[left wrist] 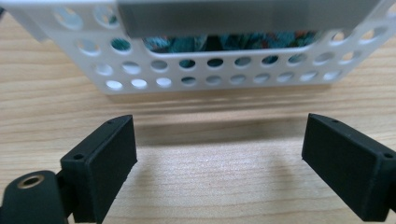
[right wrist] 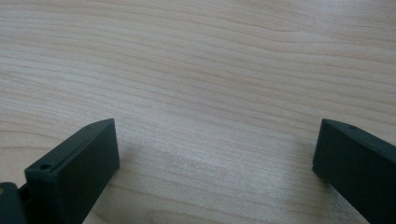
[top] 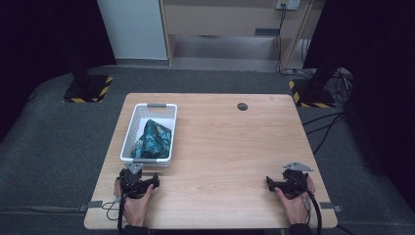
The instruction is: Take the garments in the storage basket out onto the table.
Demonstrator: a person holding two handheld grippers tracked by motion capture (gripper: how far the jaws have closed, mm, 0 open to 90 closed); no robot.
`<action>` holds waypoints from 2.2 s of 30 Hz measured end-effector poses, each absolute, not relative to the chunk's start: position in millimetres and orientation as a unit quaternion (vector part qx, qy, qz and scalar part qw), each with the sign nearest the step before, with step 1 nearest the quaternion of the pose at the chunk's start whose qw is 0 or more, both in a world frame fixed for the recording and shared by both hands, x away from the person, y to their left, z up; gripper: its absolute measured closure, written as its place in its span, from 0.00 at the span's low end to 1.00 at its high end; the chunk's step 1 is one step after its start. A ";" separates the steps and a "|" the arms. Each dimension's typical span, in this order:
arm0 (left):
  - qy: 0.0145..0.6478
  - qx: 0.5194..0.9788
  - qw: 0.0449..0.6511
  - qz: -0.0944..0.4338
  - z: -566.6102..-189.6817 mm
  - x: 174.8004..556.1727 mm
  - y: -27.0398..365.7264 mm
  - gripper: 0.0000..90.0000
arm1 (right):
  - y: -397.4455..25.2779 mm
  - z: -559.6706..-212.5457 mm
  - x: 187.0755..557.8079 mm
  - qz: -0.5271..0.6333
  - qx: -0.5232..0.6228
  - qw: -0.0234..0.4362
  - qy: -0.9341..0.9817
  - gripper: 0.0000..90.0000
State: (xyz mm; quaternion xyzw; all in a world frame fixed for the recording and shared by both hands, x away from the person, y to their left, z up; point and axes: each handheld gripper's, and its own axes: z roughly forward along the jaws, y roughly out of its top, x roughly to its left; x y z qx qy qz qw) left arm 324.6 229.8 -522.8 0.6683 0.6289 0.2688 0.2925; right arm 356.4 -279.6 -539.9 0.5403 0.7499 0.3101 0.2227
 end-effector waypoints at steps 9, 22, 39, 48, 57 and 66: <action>0.614 0.673 0.310 0.271 -505.2 318.8 220.2 0.10 | -279.6 -539.9 356.4 0.310 0.540 0.223 0.750 0.00; 0.605 0.672 0.330 0.274 -493.6 315.9 217.0 0.11 | -279.6 -539.9 356.5 0.310 0.540 0.223 0.750 0.00; 0.597 0.667 0.345 0.281 -479.4 317.4 213.3 0.10 | -279.6 -539.9 356.5 0.310 0.540 0.223 0.750 0.00; 0.600 0.660 0.353 0.282 -472.9 320.0 218.0 0.10 | -279.6 -539.9 356.5 0.310 0.540 0.223 0.750 0.00; 0.600 0.660 0.354 0.282 -470.0 323.8 217.3 0.10 | -279.6 -539.9 356.4 0.310 0.540 0.223 0.750 0.00; 0.598 0.659 0.356 0.285 -461.1 330.0 218.7 0.10 | -279.6 -539.9 356.5 0.310 0.540 0.223 0.750 0.00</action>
